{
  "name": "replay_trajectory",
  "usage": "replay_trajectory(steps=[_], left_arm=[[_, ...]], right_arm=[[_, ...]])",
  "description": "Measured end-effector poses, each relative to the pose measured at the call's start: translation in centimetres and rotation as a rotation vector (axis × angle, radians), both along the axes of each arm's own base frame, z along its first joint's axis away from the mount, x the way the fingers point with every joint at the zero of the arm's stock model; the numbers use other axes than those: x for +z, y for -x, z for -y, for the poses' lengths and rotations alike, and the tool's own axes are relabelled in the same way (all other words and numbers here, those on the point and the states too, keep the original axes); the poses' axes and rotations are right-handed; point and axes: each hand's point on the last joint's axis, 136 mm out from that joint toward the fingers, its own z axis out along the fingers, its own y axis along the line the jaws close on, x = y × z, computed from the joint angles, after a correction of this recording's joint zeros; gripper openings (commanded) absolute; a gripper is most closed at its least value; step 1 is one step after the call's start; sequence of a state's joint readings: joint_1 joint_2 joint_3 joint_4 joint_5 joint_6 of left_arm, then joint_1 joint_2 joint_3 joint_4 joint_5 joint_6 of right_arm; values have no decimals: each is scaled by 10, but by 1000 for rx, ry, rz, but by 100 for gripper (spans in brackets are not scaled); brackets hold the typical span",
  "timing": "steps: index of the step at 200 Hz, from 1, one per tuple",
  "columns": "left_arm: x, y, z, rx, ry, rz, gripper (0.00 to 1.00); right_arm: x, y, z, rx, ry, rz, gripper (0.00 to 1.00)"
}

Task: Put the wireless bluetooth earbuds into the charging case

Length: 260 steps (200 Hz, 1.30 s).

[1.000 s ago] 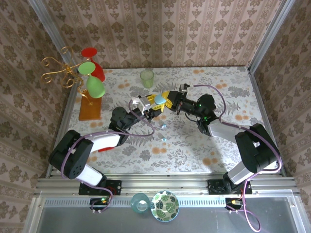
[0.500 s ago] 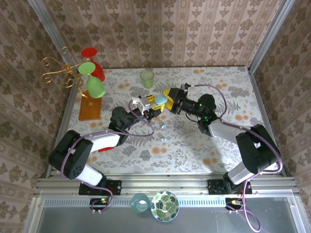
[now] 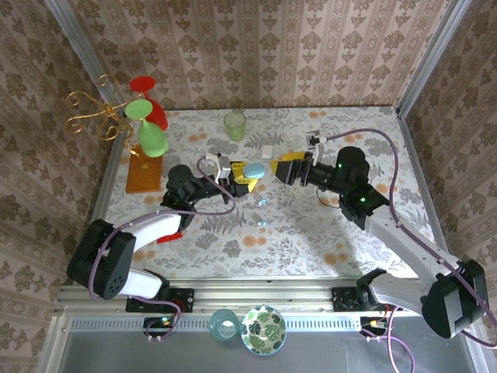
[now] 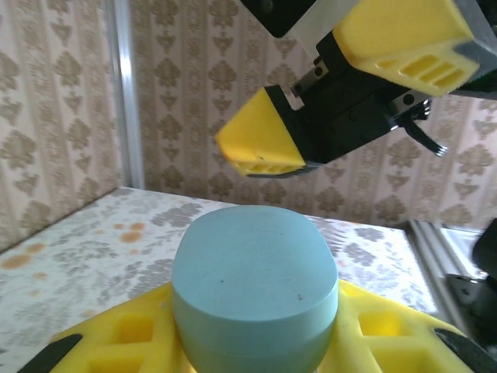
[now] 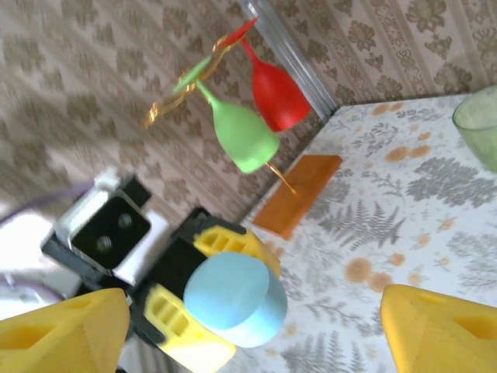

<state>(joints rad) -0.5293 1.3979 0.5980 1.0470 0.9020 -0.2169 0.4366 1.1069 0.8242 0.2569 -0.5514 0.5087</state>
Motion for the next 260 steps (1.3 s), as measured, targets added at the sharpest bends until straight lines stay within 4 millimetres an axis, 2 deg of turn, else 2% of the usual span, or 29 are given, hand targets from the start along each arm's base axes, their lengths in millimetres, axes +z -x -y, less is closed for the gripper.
replay_trajectory(steps=[39, 59, 125, 225, 260], left_arm=[[2, 13, 3, -100, 26, -57, 22], [3, 16, 4, -133, 34, -75, 21], [13, 24, 6, -179, 51, -68, 21], [12, 24, 6, -179, 49, -73, 21], [9, 26, 6, -196, 39, -79, 21]], right_arm=[[-11, 23, -19, 109, 178, 123, 85], [-14, 28, -25, 141, 217, 155, 85], [-31, 15, -27, 112, 270, 145, 84], [-30, 11, -24, 83, 257, 118, 83], [-19, 7, -23, 64, 238, 129, 82]])
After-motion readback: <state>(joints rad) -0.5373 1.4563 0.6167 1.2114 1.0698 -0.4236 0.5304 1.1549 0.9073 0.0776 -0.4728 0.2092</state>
